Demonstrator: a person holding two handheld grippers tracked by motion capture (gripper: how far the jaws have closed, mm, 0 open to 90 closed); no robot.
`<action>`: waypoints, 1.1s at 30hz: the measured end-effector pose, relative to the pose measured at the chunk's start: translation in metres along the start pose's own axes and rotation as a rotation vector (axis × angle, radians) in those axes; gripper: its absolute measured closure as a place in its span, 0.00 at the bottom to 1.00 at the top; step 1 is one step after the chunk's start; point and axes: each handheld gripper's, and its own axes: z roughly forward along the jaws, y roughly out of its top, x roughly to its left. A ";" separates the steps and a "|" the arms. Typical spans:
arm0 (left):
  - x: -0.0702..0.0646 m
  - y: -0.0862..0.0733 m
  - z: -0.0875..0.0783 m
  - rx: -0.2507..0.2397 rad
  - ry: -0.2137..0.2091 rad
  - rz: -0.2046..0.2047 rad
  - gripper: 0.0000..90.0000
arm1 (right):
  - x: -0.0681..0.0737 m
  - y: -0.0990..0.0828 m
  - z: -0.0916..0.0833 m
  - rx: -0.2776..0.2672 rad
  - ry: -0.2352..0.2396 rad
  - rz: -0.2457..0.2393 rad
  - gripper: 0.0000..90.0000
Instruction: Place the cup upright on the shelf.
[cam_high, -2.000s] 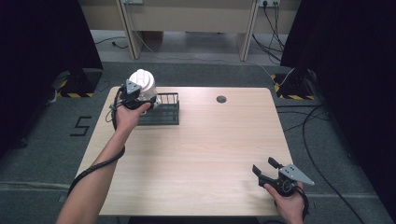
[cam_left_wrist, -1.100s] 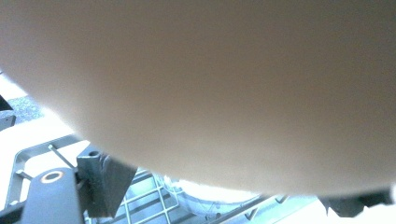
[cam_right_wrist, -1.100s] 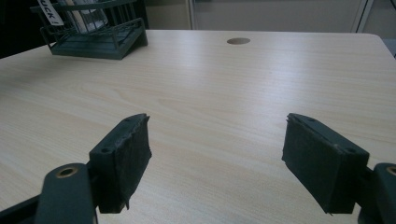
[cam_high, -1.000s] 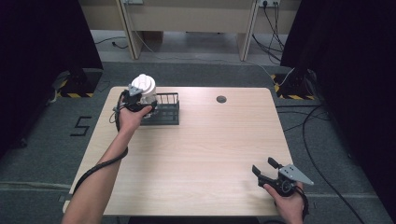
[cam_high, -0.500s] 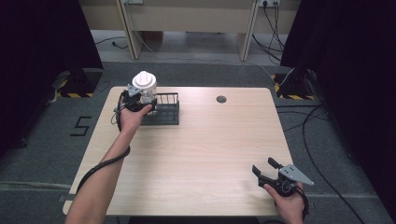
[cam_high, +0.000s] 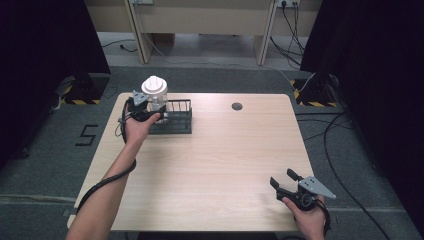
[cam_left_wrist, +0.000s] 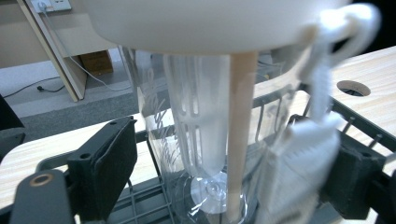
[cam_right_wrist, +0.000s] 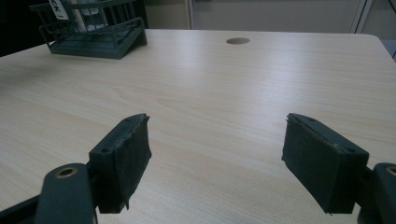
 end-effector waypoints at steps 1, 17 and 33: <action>0.000 0.000 -0.002 0.001 0.000 0.005 0.16 | 0.000 0.000 0.000 -0.001 0.000 0.001 0.26; 0.004 -0.005 -0.034 -0.013 -0.004 0.033 0.16 | 0.000 0.000 0.000 -0.001 -0.001 0.001 0.26; 0.003 -0.039 -0.086 -0.032 -0.017 0.041 0.16 | -0.001 0.000 -0.001 0.001 -0.004 0.003 0.26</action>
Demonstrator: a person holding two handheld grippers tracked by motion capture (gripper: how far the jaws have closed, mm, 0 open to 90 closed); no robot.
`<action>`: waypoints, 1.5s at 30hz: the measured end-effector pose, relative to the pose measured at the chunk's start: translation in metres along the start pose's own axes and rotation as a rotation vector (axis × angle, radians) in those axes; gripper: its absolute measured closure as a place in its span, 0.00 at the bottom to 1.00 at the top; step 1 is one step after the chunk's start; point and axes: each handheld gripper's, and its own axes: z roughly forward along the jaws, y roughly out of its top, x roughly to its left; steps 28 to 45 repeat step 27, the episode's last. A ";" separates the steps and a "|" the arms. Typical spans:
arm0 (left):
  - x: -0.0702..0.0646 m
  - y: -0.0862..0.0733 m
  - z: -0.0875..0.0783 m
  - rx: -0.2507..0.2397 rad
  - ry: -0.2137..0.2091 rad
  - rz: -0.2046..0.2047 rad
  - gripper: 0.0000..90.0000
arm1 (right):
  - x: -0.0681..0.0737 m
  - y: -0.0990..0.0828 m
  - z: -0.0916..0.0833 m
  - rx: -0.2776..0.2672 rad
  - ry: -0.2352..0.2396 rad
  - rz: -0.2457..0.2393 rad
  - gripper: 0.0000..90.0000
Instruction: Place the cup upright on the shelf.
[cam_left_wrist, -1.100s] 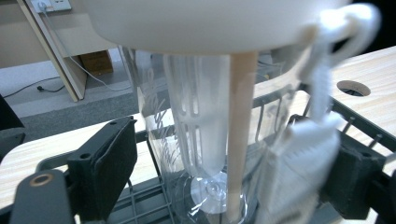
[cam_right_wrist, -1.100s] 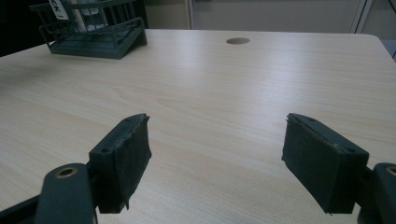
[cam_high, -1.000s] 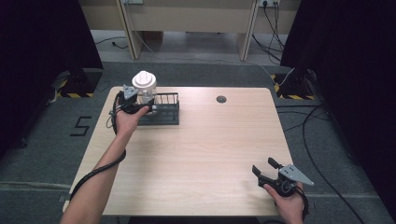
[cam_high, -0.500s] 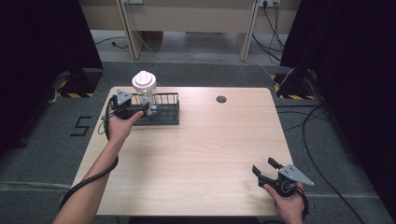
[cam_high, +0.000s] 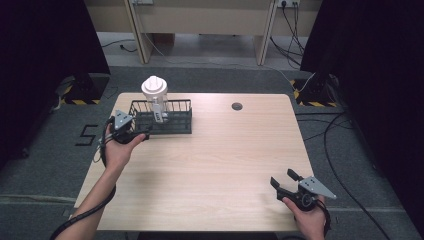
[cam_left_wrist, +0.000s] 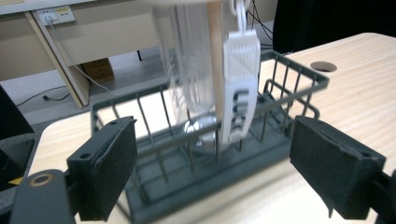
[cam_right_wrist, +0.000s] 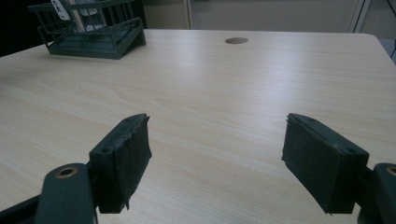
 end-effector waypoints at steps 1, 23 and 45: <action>0.000 -0.004 -0.004 0.001 0.001 0.001 0.16 | 0.000 0.000 0.000 0.000 0.000 0.000 0.26; -0.033 -0.097 -0.083 0.020 -0.041 -0.031 0.16 | 0.000 0.000 0.000 -0.003 -0.003 -0.009 0.26; -0.037 -0.104 -0.090 0.033 -0.039 -0.025 0.16 | 0.000 0.000 -0.001 -0.002 -0.001 -0.008 0.26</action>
